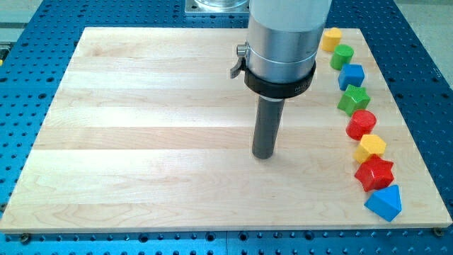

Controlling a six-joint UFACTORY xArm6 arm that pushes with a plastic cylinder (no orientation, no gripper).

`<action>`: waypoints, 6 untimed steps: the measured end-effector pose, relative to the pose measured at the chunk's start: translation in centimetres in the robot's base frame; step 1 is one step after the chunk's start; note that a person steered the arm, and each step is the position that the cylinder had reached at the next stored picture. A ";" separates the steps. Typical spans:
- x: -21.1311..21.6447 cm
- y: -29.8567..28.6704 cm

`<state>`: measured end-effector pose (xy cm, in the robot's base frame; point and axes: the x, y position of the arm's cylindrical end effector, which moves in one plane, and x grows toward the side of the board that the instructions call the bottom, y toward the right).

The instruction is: Separate the green star away from the line

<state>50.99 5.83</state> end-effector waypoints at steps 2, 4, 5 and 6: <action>-1.0 0.0; -19.5 -1.3; -27.3 3.2; -31.8 6.6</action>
<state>19.23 12.40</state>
